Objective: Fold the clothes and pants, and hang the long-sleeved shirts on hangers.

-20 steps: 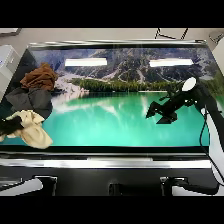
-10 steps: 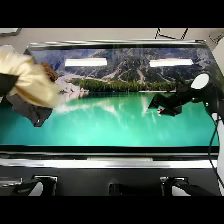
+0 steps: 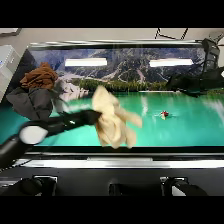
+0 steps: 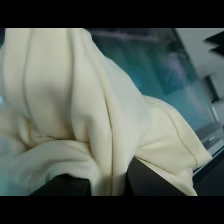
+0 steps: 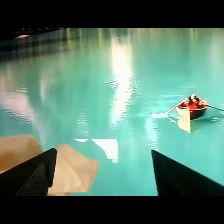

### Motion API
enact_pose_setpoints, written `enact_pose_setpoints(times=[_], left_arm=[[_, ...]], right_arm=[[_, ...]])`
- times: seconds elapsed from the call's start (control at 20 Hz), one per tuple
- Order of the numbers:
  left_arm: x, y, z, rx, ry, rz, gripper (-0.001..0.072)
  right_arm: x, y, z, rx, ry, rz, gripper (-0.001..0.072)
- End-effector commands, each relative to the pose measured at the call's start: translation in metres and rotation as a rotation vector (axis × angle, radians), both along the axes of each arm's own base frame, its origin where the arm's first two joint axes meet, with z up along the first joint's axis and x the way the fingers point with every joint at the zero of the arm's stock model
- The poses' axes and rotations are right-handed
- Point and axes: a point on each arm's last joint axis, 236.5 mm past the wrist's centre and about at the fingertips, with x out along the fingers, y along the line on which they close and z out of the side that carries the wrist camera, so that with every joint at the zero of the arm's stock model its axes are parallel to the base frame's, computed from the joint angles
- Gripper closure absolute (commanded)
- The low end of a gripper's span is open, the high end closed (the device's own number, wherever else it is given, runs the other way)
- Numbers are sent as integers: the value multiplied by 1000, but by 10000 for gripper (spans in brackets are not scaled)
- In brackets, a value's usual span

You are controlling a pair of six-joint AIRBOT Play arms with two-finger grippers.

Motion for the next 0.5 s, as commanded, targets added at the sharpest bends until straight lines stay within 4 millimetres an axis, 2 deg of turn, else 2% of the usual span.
enact_pose_setpoints(times=[0.0,0.05,0.15,0.25,0.3,0.35,0.4,0.45], left_arm=[[-31,-9,-106,140,292,-46,322],[-28,1,-110,166,316,-59,-11],[-5,47,-102,260,274,-91,-2],[21,113,-96,330,318,-6,-2],[24,138,-100,327,370,39,-1],[16,157,-109,335,430,46,-1],[4,167,-121,344,484,26,0],[-12,168,-134,333,537,2,0]], right_arm=[[-11,-9,-10,-45,61,-2,45],[-12,-9,-20,-44,87,-2,45],[-14,-6,-52,-31,171,4,36],[-27,7,-98,12,302,50,21],[-36,14,-123,40,376,82,21],[-45,22,-145,73,447,97,22],[-55,31,-166,116,518,112,23],[-62,41,-182,160,571,126,24]])
